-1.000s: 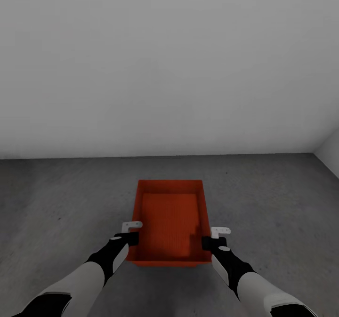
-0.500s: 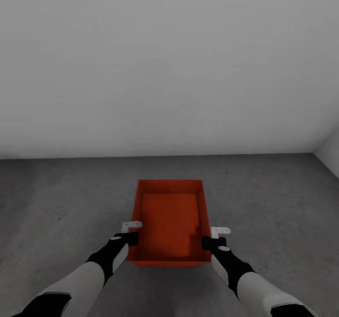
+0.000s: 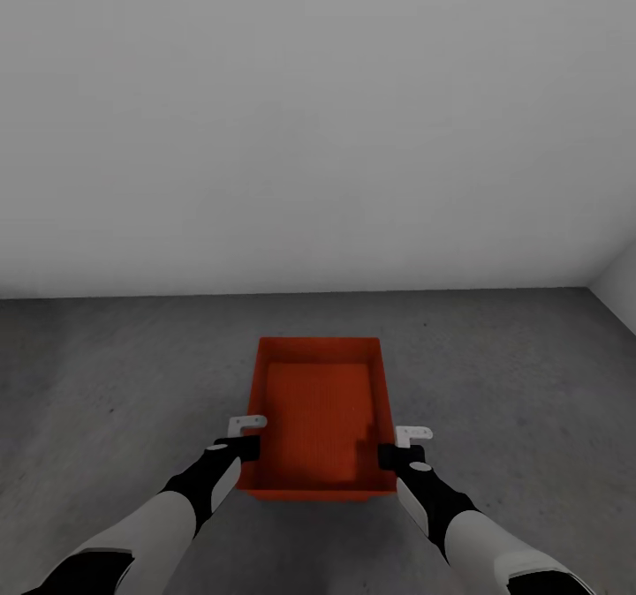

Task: Move the two storage containers from the living room to the garage. In the garage, place one container on the floor and stack the other container on top of it (either order is fine).

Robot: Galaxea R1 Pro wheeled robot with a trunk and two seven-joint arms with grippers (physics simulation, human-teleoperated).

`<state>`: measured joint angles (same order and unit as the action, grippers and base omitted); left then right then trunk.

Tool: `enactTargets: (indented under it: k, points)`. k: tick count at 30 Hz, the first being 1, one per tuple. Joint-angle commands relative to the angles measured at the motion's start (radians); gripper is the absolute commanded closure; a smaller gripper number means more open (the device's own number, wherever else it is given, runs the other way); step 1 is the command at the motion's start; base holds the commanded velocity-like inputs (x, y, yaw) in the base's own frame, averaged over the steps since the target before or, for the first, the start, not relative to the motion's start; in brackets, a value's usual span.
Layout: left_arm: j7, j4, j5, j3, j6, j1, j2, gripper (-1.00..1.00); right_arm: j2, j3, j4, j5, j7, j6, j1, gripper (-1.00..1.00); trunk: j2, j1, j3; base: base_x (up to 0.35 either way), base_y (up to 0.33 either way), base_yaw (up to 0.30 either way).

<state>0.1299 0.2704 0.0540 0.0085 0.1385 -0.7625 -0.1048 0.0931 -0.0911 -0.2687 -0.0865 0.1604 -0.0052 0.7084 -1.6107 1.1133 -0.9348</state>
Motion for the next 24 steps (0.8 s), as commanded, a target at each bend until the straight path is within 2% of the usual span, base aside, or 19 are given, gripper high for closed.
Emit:
enactTargets:
  k: [1, 24]
  points:
    - [0.031, 0.006, -0.018, 0.021, -0.005, 0.000, -0.001, 1.00, 0.000, 0.019, 0.002, -0.016, 0.007, -0.001, 0.000, 1.00, 0.000, 0.000, -0.001, 0.000, 0.005, 0.000]
    - [0.033, 0.006, -0.019, 0.020, -0.006, 0.000, -0.001, 1.00, -0.001, 0.019, 0.002, -0.016, 0.007, -0.001, 0.000, 1.00, 0.000, 0.000, -0.001, 0.000, 0.013, 0.000]
